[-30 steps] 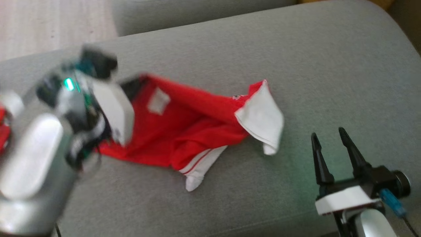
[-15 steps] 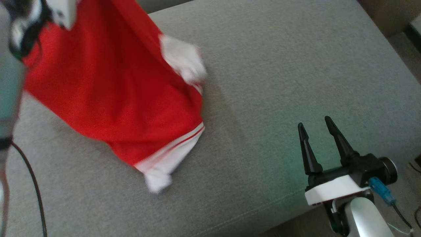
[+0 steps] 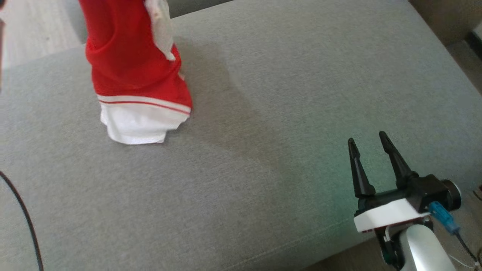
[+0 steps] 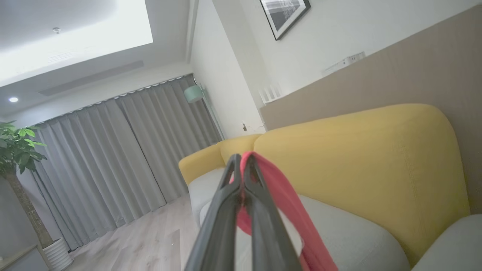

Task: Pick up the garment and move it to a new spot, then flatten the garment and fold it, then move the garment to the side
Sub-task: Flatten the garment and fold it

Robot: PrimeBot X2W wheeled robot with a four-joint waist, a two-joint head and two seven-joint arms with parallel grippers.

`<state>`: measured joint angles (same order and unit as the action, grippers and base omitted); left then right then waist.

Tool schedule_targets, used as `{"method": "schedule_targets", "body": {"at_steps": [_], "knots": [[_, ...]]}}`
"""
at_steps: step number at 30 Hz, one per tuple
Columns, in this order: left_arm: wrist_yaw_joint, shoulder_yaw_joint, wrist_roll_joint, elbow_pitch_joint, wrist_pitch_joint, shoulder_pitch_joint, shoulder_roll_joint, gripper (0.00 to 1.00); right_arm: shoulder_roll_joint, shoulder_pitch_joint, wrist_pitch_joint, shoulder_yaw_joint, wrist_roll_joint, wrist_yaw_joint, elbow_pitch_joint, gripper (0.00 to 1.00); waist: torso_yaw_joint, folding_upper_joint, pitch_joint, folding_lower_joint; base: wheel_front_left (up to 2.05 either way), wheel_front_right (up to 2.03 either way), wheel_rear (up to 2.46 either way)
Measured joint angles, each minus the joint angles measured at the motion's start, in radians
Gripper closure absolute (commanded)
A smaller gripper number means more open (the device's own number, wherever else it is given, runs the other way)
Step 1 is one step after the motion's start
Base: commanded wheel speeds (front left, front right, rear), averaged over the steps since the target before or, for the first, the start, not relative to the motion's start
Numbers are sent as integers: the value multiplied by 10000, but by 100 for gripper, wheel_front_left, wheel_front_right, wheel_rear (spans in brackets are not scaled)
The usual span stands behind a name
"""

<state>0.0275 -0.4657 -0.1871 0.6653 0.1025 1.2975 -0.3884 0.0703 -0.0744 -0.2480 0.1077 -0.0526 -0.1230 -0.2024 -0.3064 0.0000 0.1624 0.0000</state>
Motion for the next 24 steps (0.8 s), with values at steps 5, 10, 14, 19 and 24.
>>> {"method": "schedule_targets", "body": {"at_steps": [5,10,14,19,24], "knots": [[508,-376,-278,52,-947,-920,12,100,-13,43,0,-209,13,0,15,0,316,0,-197,0,0,0,0],[723,-535,-1266,-1737,-2761,-3610,-623,100,-13,349,0,-646,75,0,153,0,755,0,-473,0,0,0,0],[121,-307,-2054,-4220,-4203,-6321,-1611,100,-6,1085,0,-941,100,0,169,0,1268,0,-722,0,0,0,0],[-1156,253,-3175,-7191,-5325,-9914,-2433,100,-13,1294,0,-988,100,0,299,0,1938,0,-985,0,0,0,0],[-1814,42,-4073,-8456,-5674,-13381,-2497,100,-10,1298,0,-986,100,0,341,0,2471,0,-1171,0,0,0,0]]}}
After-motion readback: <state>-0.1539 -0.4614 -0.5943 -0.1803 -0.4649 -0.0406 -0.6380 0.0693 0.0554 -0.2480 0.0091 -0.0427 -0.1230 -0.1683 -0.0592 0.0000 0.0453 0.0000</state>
